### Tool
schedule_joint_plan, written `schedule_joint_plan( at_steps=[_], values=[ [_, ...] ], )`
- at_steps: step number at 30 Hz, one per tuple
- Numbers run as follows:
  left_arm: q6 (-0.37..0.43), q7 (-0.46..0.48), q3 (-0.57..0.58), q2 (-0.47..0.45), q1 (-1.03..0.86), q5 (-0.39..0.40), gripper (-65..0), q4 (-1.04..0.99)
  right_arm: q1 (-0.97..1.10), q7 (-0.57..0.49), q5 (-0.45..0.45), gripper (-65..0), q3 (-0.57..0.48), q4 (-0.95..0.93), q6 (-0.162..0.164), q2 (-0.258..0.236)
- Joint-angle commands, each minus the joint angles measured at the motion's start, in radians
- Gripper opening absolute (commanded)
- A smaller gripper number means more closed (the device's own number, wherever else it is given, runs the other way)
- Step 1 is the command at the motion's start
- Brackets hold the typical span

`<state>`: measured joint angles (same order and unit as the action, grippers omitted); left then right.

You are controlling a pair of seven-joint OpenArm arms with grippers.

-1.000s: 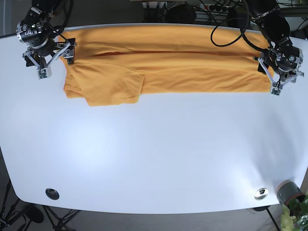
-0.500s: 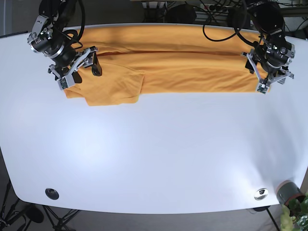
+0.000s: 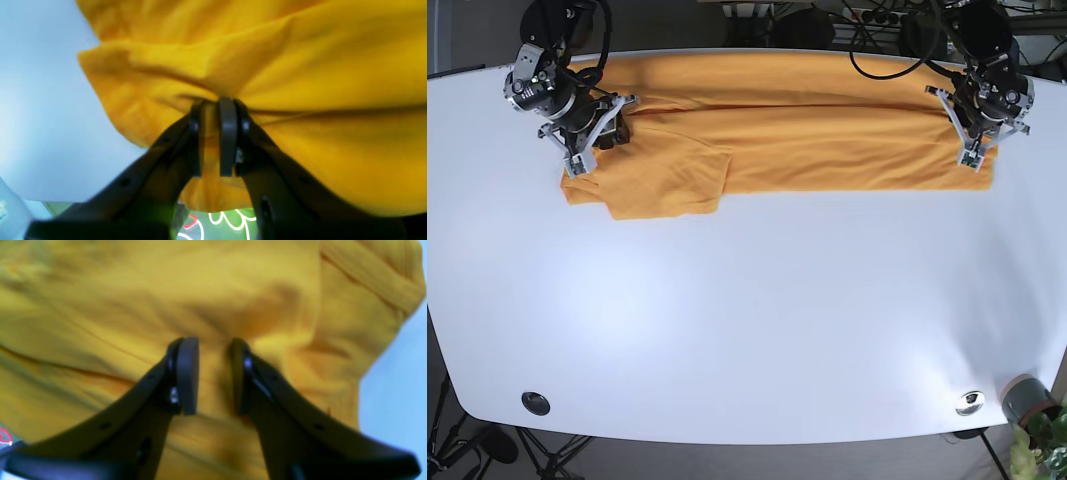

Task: Fold the T-shirt properly
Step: 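Release the hem and move the right gripper to the folded sleeve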

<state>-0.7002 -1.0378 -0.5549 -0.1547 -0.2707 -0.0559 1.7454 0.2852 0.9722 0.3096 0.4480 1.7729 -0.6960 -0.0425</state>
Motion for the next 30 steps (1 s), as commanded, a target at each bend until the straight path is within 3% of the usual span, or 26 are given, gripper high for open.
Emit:
schedule_joint_plan(
  at_steps=[1,10,20,25,30],
  values=[
    [0.002,-0.005,-0.001,-0.012,0.009,-0.017,-58.9,-0.011,-0.007,-0.063,-0.010,-49.8,0.002,-0.029,-0.002,-0.006],
    [0.002,-0.005,0.046,-0.016,0.118,-0.028,-58.7,-0.108,-0.020,-0.174,-0.069,-49.8,0.004,-0.130,-0.002,-0.015],
    [0.002,-0.005,0.052,-0.013,0.219,-0.028,-58.7,-0.232,-0.114,-0.186,-0.169,-49.8,0.007,-0.167,-0.002,-0.015],
    [0.002,-0.005,0.088,-0.015,0.242,-0.028,-58.7,-0.253,-0.188,-0.187,-0.165,-49.8,0.007,-0.242,-0.002,-0.058],
    [0.002,-0.005,0.091,-0.013,0.242,-0.028,-58.7,-0.258,-0.237,-0.180,-0.165,-49.8,0.007,-0.249,-0.002,-0.064]
  ],
)
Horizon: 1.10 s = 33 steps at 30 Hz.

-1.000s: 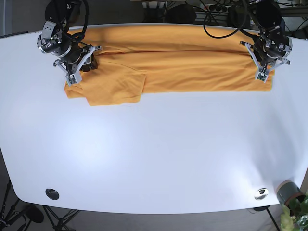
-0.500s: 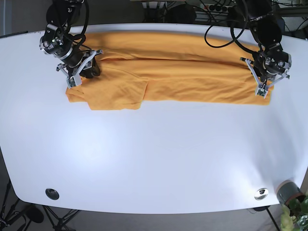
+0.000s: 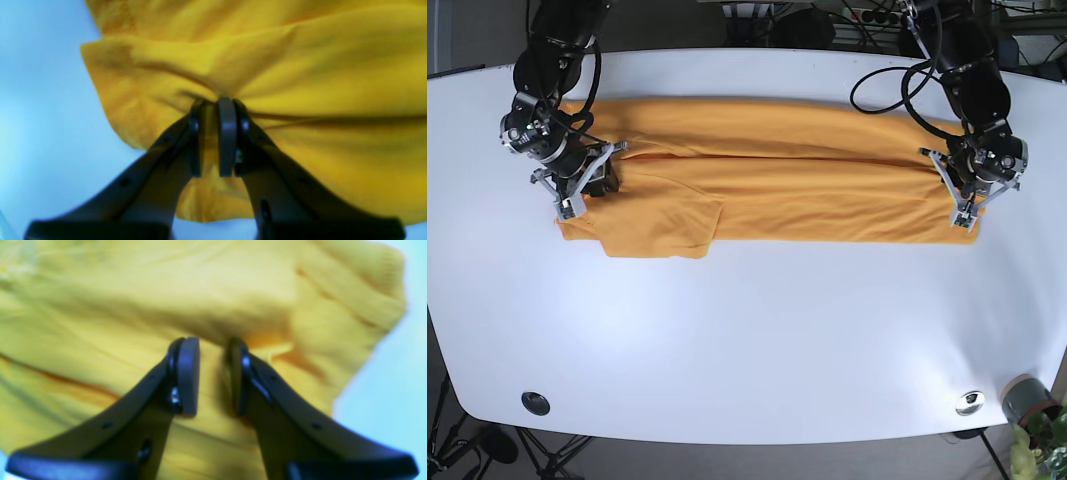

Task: Fold the T-shirt properly
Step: 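Release the hem and move the right gripper to the folded sleeve, then grasp the sleeve with the right gripper and tuck it under the fold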

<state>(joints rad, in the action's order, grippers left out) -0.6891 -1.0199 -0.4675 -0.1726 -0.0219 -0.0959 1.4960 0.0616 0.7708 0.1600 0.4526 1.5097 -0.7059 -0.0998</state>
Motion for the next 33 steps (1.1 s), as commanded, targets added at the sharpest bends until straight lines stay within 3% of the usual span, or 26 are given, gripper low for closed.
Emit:
schedule_joint_plan(
  at_steps=[1,5,11,24,33],
  values=[
    [-0.009,-0.023,0.003,0.006,-0.006,0.012,-58.7,-0.005,-0.021,0.025,-0.013,-49.8,0.002,0.025,0.008,-0.007],
    [-0.009,-0.023,0.003,0.008,-0.006,0.012,-58.7,-0.008,-0.027,0.069,-0.013,-46.3,0.002,0.121,0.008,-0.007],
    [-0.009,-0.023,0.003,0.008,-0.011,0.012,-58.7,-0.008,-0.116,0.141,-0.013,-17.6,0.002,0.182,0.008,-0.001],
    [-0.009,-0.023,0.003,0.008,-0.014,0.012,-58.7,-0.007,-0.420,0.169,-0.020,-17.3,0.002,-0.206,0.008,-0.025],
    [-0.009,-0.023,0.003,0.008,-0.014,0.012,-58.7,-0.007,-0.487,0.166,-0.020,-17.6,0.001,-0.383,0.008,-0.025]
  ],
)
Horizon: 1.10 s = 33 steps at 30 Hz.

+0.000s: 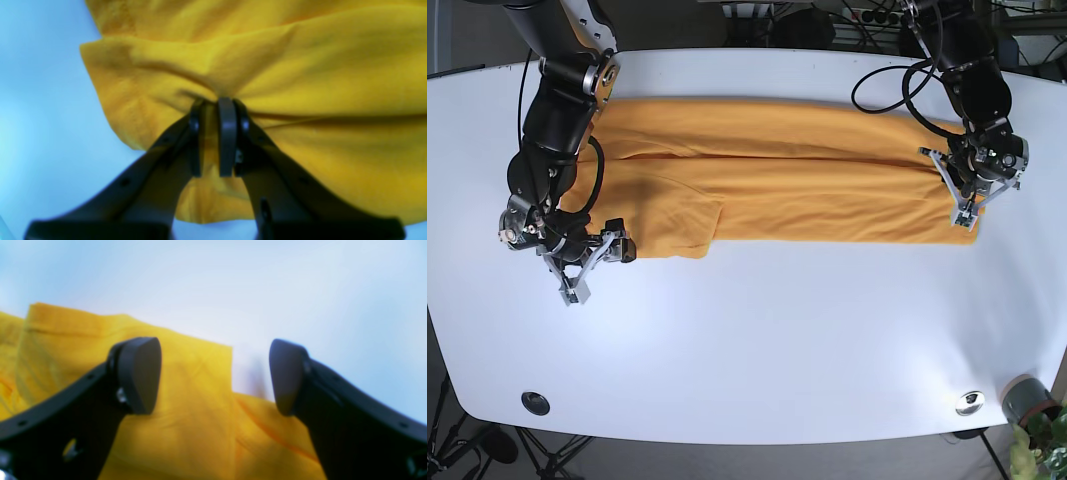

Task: Fold the T-shirt properly
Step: 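Grasp the sleeve with the right gripper and tuck it under the fold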

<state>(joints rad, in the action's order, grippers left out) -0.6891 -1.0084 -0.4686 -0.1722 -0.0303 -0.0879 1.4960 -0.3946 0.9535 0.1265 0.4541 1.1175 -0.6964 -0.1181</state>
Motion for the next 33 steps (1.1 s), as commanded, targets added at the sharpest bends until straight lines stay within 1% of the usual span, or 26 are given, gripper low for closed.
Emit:
schedule_joint_plan(
  at_steps=[1,7,10,12,15,17,19,25,30,33],
  values=[
    [-0.009,-0.034,0.005,0.007,-0.006,0.004,-58.7,-0.007,-0.031,-0.017,0.014,-17.6,-0.001,0.009,-0.002,-0.005],
    [-0.009,-0.034,0.005,0.007,-0.006,0.004,-58.7,-0.007,-0.027,-0.020,0.015,-18.7,-0.001,0.008,-0.002,-0.002],
    [-0.009,-0.034,0.005,0.007,-0.006,0.004,-58.7,-0.007,-0.027,-0.037,0.015,-27.7,-0.001,0.006,-0.002,-0.002],
    [-0.009,-0.034,0.005,0.007,-0.006,0.004,-58.7,-0.007,-0.027,-0.043,0.017,-37.9,-0.001,0.005,-0.002,-0.002],
    [-0.009,-0.034,0.005,0.007,-0.006,0.004,-58.7,-0.007,-0.027,-0.043,0.020,-48.0,-0.001,0.005,-0.002,-0.002],
    [-0.009,-0.034,0.005,0.007,-0.006,0.004,-58.7,-0.007,-0.027,-0.043,0.020,-52.8,-0.001,0.005,-0.002,-0.002],
    [-0.009,-0.034,0.005,0.007,-0.006,0.004,-58.7,-0.007,-0.025,-0.043,0.020,-56.1,0.001,0.006,-0.002,-0.002],
    [-0.009,-0.034,0.005,0.007,-0.006,0.004,-58.7,-0.007,-0.025,-0.043,0.022,-64.5,0.001,0.026,-0.002,-0.002],
    [-0.009,-0.034,0.005,0.007,-0.006,0.004,-58.7,-0.008,0.024,-0.041,0.023,-65.0,0.002,0.138,-0.002,-0.001],
    [-0.009,-0.034,0.005,0.007,-0.006,0.004,-58.7,-0.008,0.047,-0.041,0.019,-65.0,0.002,0.189,-0.002,0.021]
  ],
)
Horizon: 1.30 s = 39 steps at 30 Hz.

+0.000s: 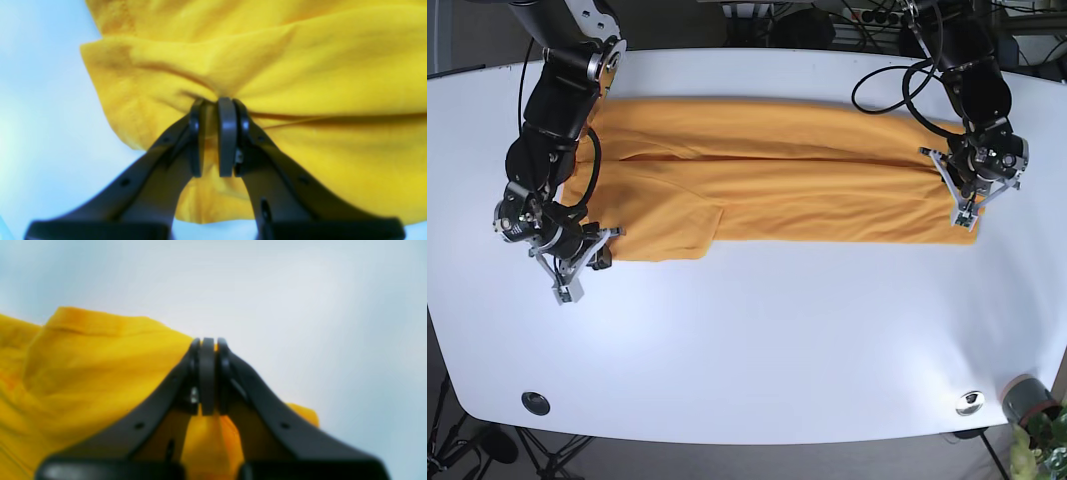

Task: Fold the T-shirt properly
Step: 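Grasp the sleeve with the right gripper and tuck it under the fold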

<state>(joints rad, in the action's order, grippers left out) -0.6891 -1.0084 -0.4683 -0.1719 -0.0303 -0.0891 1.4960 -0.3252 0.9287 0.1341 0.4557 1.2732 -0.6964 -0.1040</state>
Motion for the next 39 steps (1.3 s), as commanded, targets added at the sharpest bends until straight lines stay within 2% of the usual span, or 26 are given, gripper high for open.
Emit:
schedule_joint_plan(
  at_steps=[1,6,10,12,15,17,19,22,25,30,34,36,39],
  values=[
    [-0.009,-0.034,0.004,0.007,-0.006,0.005,-58.7,-0.008,-0.021,-0.017,0.011,-65.0,0.001,0.035,-0.002,0.007],
    [-0.009,-0.034,0.004,0.007,-0.006,0.005,-58.7,-0.008,-0.016,-0.017,0.014,-50.9,0.001,0.038,-0.002,0.010],
    [-0.009,-0.034,0.004,0.007,-0.006,0.005,-58.7,-0.008,-0.016,-0.017,0.014,-51.7,0.001,0.038,-0.002,0.011],
    [-0.009,-0.034,0.004,0.007,-0.006,0.005,-58.7,-0.008,-0.018,-0.017,0.014,-48.8,0.001,0.035,-0.002,0.011],
    [-0.009,-0.034,0.004,0.007,-0.006,0.005,-58.7,-0.008,-0.019,-0.017,0.014,-36.6,0.001,0.033,-0.002,0.011],
    [-0.009,-0.034,0.004,0.007,-0.006,0.005,-58.7,-0.008,-0.022,-0.018,0.014,-24.7,0.001,0.033,-0.002,0.011],
    [-0.009,-0.034,0.004,0.007,-0.006,0.005,-58.7,-0.008,-0.022,-0.018,0.014,-20.9,0.001,0.033,-0.002,0.011],
    [-0.009,-0.034,0.004,0.007,-0.006,0.005,-58.7,-0.008,-0.024,-0.018,0.014,-20.6,0.001,0.033,0.002,0.011],
    [-0.009,-0.034,0.004,0.007,-0.006,0.005,-58.7,-0.008,-0.025,-0.018,0.014,-19.8,0.001,0.006,0.033,0.011],
    [-0.009,-0.034,0.004,0.007,-0.006,0.005,-58.7,-0.008,-0.051,-0.024,0.014,-20.6,0.001,-0.109,0.034,0.007],
    [-0.009,-0.034,0.004,0.007,-0.006,0.005,-58.7,-0.008,-0.050,-0.038,0.014,-20.8,0.001,-0.114,0.034,0.013],
    [-0.009,-0.034,0.004,0.007,-0.006,0.005,-58.7,-0.008,-0.050,-0.041,0.014,-23.0,0.001,-0.116,0.034,0.013],
    [-0.009,-0.034,0.004,0.007,-0.006,0.005,-58.7,-0.008,-0.050,-0.043,0.014,-33.5,-0.001,-0.116,0.034,0.023]
  ],
)
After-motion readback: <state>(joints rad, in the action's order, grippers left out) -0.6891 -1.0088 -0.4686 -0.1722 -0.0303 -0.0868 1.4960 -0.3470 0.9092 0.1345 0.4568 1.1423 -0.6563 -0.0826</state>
